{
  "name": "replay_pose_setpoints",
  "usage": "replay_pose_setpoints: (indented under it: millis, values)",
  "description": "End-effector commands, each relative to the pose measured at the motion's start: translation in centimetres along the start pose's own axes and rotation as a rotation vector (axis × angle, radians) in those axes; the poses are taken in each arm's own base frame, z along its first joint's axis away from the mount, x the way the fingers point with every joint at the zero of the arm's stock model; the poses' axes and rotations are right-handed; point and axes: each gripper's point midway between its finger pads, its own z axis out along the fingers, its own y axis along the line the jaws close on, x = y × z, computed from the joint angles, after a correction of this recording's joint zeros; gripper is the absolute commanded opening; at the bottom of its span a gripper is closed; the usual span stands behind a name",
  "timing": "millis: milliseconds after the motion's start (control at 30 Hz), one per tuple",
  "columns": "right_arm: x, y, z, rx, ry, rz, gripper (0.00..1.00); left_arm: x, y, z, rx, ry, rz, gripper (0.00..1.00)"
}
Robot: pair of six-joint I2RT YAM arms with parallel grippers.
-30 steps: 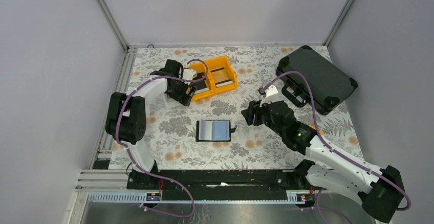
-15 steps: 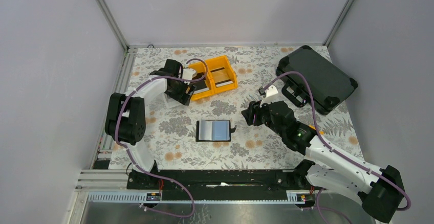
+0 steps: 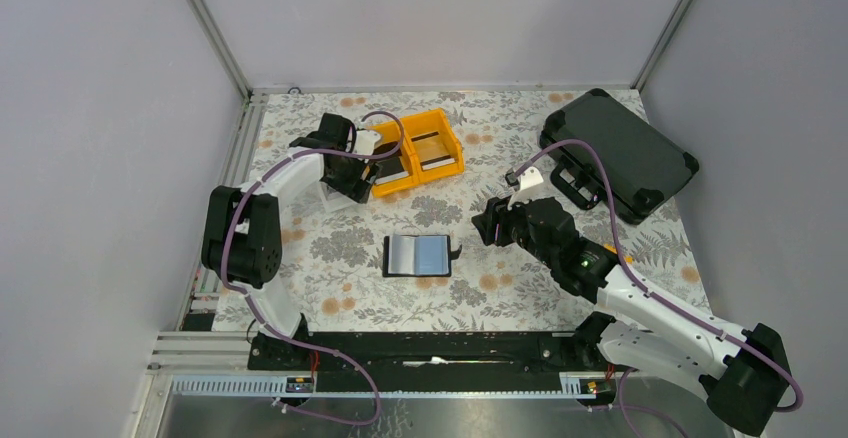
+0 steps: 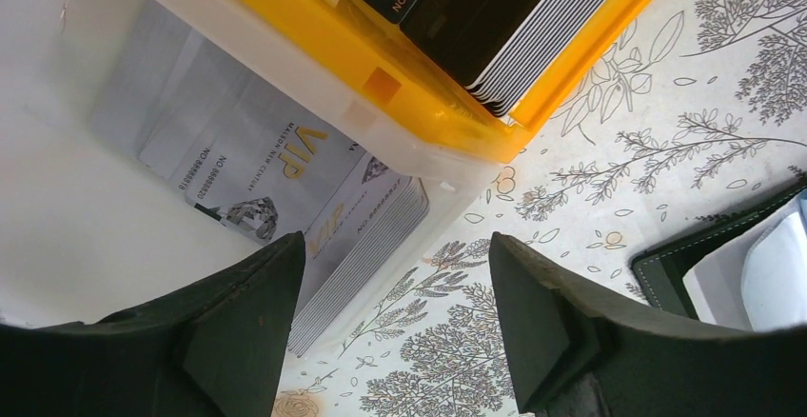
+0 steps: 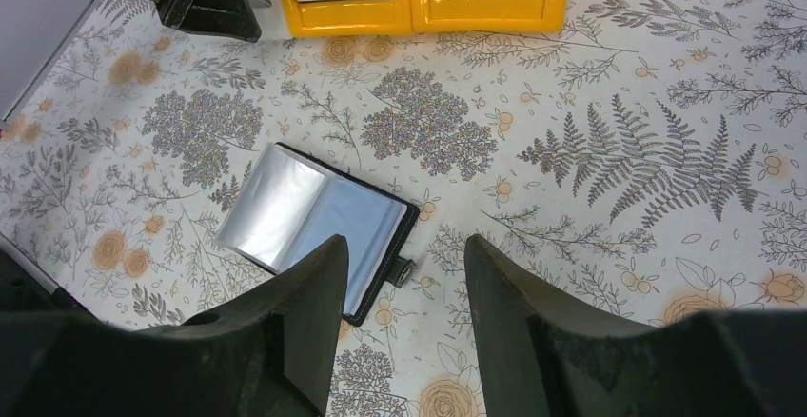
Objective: Put the credit cards into the card holder
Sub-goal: Pick up the credit card from the storage box.
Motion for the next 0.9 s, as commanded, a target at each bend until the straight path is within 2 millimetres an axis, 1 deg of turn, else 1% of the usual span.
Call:
replay_pose_setpoints:
  millis: [0, 167, 333, 567, 700, 867]
  values:
    - [-1.0, -0.2, -0.2, 0.003, -0.041, -0.005, 0.55, -1.5, 1.3, -0.5, -0.042, -0.041, -0.001, 0.75]
    - [-1.0, -0.3, -0.1, 0.008, -0.043, -0.006, 0.56, -0.9, 0.9, 0.6, -0.012, -0.014, -0.009, 0.76]
    - [-1.0, -0.3, -0.2, 0.008, -0.044, -0.008, 0.56, -0.5, 0.5, 0.9, 0.011, 0.002, -0.014, 0.75]
    - [-1.1, -0.4, -0.2, 0.012, -0.048, -0.008, 0.56, -0.9, 0.4, -0.2, 0.004, -0.014, -0.016, 0.65]
    - [-1.1, -0.4, -0.2, 0.014, -0.047, -0.009, 0.56, -1.1, 0.4, -1.0, -0.001, -0.026, -0.015, 0.64]
    - [-1.0, -0.4, -0.1, 0.016, -0.045, -0.01, 0.56, -1.2, 0.3, -1.3, 0.002, -0.029, -0.014, 0.63]
